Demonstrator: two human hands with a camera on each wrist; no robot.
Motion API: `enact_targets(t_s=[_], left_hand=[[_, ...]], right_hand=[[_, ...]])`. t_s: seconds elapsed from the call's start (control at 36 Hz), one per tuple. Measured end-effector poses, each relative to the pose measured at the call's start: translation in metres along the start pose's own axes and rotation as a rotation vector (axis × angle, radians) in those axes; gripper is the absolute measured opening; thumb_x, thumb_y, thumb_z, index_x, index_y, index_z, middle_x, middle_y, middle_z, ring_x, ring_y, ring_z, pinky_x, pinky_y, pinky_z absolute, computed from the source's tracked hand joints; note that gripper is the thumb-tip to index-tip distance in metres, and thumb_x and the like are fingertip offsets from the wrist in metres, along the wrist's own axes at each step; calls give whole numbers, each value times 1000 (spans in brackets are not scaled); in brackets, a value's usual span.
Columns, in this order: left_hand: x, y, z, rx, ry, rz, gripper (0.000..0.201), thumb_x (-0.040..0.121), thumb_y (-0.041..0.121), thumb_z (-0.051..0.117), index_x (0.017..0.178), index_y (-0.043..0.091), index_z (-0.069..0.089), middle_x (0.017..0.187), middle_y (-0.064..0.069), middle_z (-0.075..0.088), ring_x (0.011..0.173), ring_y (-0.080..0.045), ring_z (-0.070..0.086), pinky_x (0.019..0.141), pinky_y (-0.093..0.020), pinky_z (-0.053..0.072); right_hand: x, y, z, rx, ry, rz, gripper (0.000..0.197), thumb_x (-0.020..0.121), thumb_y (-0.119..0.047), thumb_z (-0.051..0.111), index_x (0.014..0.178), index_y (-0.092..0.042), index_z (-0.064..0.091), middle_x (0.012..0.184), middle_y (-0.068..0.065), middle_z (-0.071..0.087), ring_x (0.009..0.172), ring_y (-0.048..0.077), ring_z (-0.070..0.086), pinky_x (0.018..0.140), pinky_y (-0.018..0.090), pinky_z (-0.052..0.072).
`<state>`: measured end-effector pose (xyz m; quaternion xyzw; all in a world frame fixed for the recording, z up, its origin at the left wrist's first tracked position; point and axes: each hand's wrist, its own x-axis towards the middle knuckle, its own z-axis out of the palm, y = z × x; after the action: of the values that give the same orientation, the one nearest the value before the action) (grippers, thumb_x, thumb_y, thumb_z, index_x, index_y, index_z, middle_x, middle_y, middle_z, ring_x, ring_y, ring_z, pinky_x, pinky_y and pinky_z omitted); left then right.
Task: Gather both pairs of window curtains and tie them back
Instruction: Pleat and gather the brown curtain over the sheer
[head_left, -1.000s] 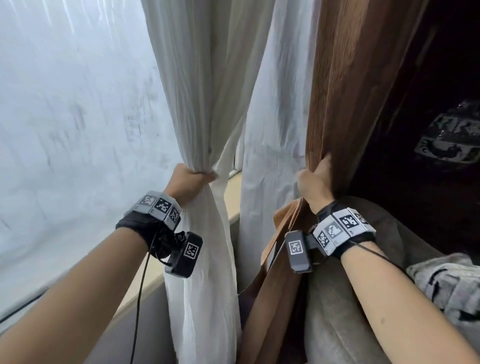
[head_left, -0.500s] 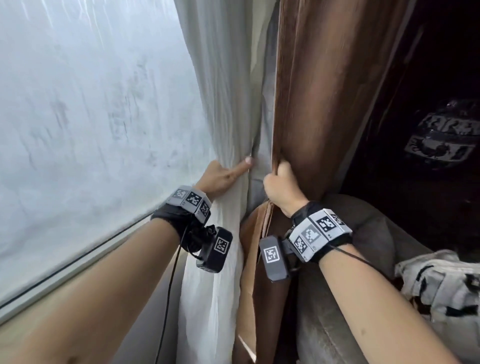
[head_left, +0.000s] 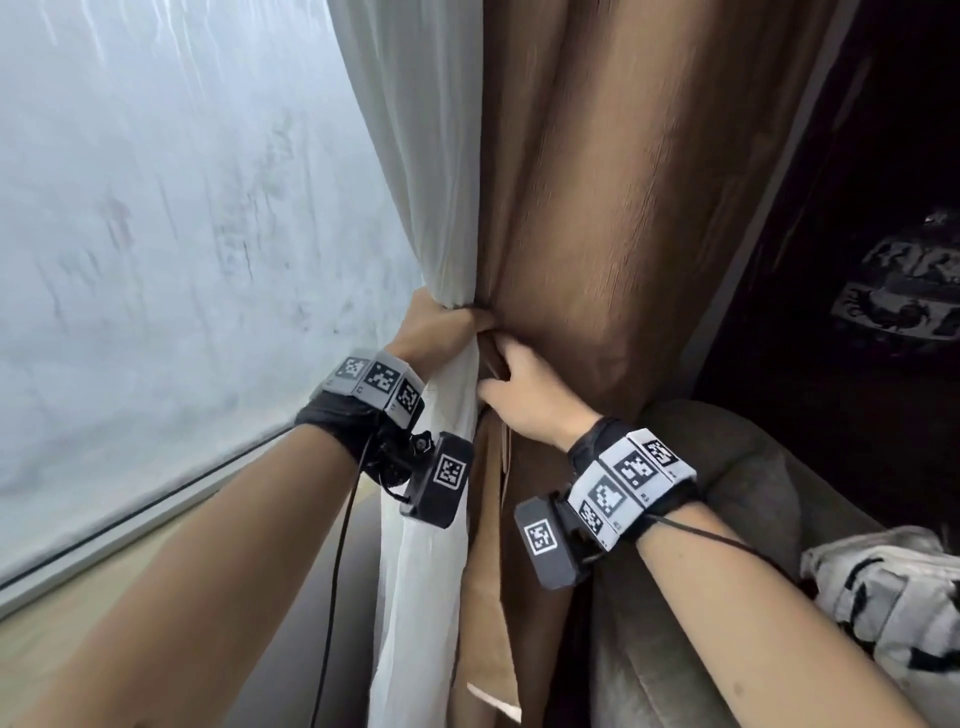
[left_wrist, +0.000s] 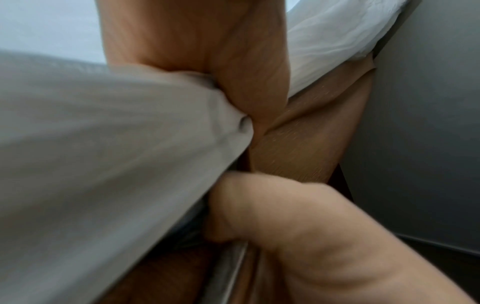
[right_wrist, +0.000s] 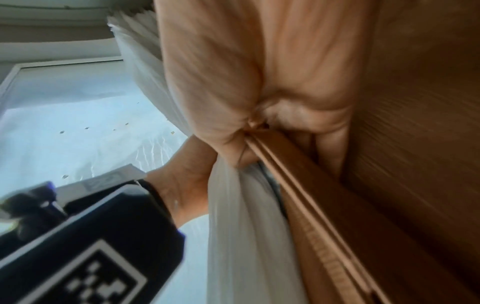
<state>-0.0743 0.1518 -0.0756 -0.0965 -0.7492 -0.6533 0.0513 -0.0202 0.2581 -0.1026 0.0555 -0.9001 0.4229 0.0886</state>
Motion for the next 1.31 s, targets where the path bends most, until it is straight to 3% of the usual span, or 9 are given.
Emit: enact_targets(t_s=[0.08, 0.14, 0.36, 0.5, 0.67, 0.83, 0.97, 1.17, 1.31], left_hand=[[2, -1, -3, 3, 52, -32, 18, 68, 5, 79, 82, 5, 67, 81, -9, 63, 73, -22, 62, 69, -33, 54], [4, -2, -6, 12, 89, -45, 23, 69, 5, 79, 89, 2, 68, 83, -10, 63, 73, -22, 62, 67, -32, 54], [1, 5, -2, 72, 140, -61, 19, 72, 4, 74, 80, 12, 59, 89, -11, 62, 85, -28, 63, 80, -41, 56], [-7, 5, -1, 60, 139, -65, 24, 73, 4, 72, 96, 3, 65, 101, -20, 68, 95, -35, 66, 86, -49, 56], [-15, 5, -8, 45, 133, -67, 15, 78, 1, 71, 91, 2, 65, 95, -19, 66, 84, -29, 65, 83, -42, 55], [-24, 4, -7, -41, 107, -60, 20, 77, -2, 73, 78, 16, 66, 88, -4, 68, 85, -21, 65, 84, -34, 55], [-34, 3, -11, -72, 89, -66, 19, 76, 1, 76, 86, 15, 66, 92, -7, 72, 85, -24, 69, 80, -37, 57], [-48, 9, -24, 10, 71, -80, 17, 74, -4, 74, 89, 2, 71, 99, -17, 73, 90, -30, 70, 85, -40, 58], [-56, 12, -38, 72, 90, -63, 19, 76, -12, 66, 94, -7, 67, 85, -17, 70, 74, -27, 69, 61, -28, 58]], right_hand=[[-1, 5, -9, -168, -39, -13, 9, 77, -12, 65, 81, -17, 58, 76, -1, 61, 76, 20, 57, 57, 24, 39], [-3, 8, -11, -265, -101, -17, 19, 72, -10, 67, 66, -18, 50, 64, -6, 54, 66, 17, 53, 47, 19, 37], [-3, 24, -18, -203, -227, -23, 21, 73, -6, 62, 59, -15, 48, 61, -2, 52, 58, 11, 47, 54, 24, 39], [-2, 32, -33, 83, -178, -95, 17, 74, -5, 75, 78, -21, 69, 77, -4, 68, 71, 3, 60, 78, 23, 50], [9, 36, -59, 358, 663, -98, 47, 74, -11, 81, 116, -4, 59, 104, 0, 58, 93, 8, 58, 85, 18, 44], [22, 51, -54, 365, 490, 116, 103, 75, -32, 82, 152, -7, 18, 151, 6, 37, 137, 16, 37, 105, 13, 24], [25, 40, -33, 399, 512, 65, 63, 82, -20, 76, 133, 2, 48, 114, 2, 56, 108, 13, 54, 82, 8, 33], [40, 21, -12, 272, 569, 59, 16, 77, -12, 70, 67, -14, 57, 73, 2, 63, 76, 23, 64, 77, 38, 51], [33, 7, -2, 121, 459, 29, 17, 83, -9, 61, 94, 0, 71, 104, 18, 72, 102, 37, 64, 87, 36, 47]])
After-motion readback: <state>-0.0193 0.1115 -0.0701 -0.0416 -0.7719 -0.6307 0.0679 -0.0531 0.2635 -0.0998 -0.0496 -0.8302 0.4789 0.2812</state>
